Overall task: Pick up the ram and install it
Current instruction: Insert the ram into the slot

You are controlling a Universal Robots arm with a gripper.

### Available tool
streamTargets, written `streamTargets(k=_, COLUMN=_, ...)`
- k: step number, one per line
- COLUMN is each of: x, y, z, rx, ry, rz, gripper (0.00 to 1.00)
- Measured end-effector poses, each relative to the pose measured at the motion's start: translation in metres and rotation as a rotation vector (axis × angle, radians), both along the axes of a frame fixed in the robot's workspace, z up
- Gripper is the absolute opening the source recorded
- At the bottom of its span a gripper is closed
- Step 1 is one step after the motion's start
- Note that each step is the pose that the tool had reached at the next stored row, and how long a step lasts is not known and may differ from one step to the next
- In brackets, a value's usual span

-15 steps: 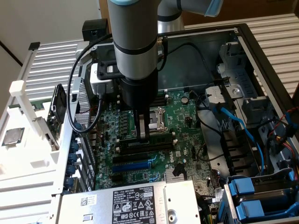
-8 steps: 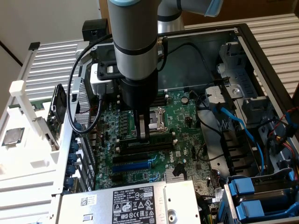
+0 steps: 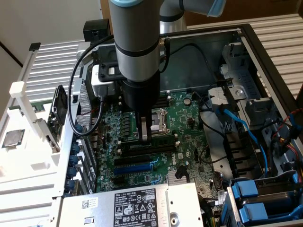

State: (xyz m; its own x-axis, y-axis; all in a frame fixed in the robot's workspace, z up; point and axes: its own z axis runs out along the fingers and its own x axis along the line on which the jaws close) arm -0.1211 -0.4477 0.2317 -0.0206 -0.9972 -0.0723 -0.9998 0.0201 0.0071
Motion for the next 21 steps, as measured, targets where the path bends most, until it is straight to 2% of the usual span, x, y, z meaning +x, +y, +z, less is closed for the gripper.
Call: streamTargets(k=21, x=-0.0001, y=-0.0002, z=-0.0046, rx=0.0029, ry=0.0001, rz=0.000, gripper=0.12)
